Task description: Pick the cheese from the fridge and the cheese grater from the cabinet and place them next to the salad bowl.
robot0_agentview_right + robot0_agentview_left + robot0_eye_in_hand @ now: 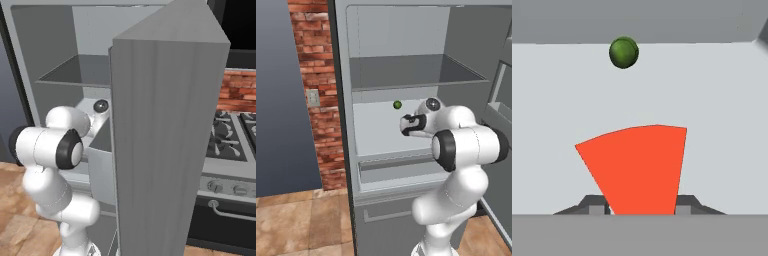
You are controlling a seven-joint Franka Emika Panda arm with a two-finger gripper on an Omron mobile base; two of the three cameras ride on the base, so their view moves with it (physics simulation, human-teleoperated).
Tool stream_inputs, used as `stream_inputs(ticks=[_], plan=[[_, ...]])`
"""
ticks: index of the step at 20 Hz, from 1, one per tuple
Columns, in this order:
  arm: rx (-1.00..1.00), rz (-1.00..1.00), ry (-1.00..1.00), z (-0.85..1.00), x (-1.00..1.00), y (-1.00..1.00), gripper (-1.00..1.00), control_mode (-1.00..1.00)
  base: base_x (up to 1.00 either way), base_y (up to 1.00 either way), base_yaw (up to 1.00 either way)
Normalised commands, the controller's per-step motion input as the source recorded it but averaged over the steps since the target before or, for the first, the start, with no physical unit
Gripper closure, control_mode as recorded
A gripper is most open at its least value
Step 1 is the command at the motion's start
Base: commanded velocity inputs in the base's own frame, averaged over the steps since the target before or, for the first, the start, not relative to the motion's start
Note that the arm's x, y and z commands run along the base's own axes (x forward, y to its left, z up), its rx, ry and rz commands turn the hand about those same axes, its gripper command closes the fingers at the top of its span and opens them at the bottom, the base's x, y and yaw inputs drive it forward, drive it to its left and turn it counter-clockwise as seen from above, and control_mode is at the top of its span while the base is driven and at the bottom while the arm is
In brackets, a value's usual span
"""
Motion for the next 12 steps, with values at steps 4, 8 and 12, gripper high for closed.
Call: stream_inputs(ticks=[4,8,12], plan=[[0.0,-0.01,0.0,0.1,-0.48,0.0,1.0,-1.0,0.0,0.0,0.0],[0.0,-0.01,0.0,0.1,-0.48,0.0,1.0,-1.0,0.0,0.0,0.0],[0.0,-0.02,0.0,0.11,-0.46,0.0,1.0,-1.0,0.0,0.0,0.0]])
